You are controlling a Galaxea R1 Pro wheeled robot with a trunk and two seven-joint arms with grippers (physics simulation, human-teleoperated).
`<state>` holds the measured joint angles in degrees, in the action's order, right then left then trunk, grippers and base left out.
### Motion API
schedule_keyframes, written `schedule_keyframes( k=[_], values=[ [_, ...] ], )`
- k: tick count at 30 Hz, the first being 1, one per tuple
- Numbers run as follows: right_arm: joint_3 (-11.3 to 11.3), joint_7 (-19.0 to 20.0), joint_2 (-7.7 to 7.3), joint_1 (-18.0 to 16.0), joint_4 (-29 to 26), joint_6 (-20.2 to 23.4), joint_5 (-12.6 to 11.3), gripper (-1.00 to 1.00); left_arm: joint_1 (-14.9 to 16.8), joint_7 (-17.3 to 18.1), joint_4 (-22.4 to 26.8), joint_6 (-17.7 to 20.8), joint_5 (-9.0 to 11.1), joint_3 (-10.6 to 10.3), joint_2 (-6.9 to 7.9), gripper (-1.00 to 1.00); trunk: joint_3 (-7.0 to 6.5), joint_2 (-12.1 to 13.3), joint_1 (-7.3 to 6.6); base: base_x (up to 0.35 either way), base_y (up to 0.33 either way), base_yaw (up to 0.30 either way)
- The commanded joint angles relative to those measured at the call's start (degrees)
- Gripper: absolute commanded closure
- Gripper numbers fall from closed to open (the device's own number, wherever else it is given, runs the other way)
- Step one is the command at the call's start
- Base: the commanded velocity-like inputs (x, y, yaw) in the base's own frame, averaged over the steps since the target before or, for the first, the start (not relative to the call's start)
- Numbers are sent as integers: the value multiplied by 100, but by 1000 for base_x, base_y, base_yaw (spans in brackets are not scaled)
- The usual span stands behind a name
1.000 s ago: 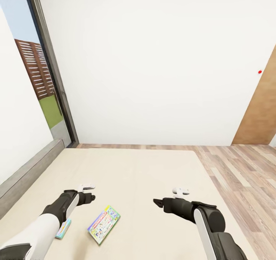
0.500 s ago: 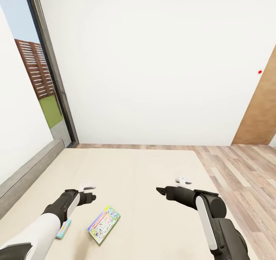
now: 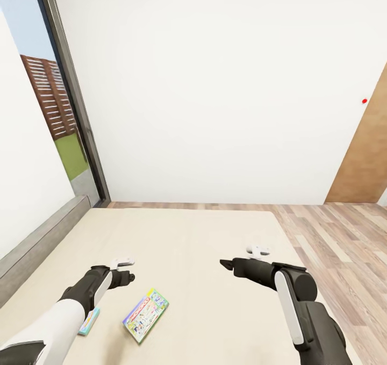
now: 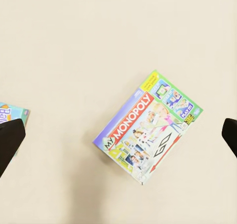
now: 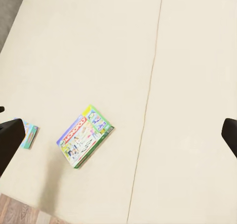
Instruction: Put all the toys in the child's room - the three board games (two on the bed and one on the table), the two jigsaw puzzles on the table, and the tennis ball on the table - inside the toy box on the table in the child's room.
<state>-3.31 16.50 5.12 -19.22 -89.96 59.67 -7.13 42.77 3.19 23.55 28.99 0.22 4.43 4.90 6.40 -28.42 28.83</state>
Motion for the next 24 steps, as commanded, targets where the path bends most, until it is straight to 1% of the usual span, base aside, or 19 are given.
schedule_keyframes(
  k=[1,24],
  values=[
    [-14,-11,4,-7,0,33,-42,-100,3,24,9,35,1,33,-3,-100,12,-11,3,0,0,0],
    [-11,-1,7,-12,22,33,-43,-100,-3,59,9,7,-39,-1,21,-100,12,-11,3,0,0,0]
  ],
)
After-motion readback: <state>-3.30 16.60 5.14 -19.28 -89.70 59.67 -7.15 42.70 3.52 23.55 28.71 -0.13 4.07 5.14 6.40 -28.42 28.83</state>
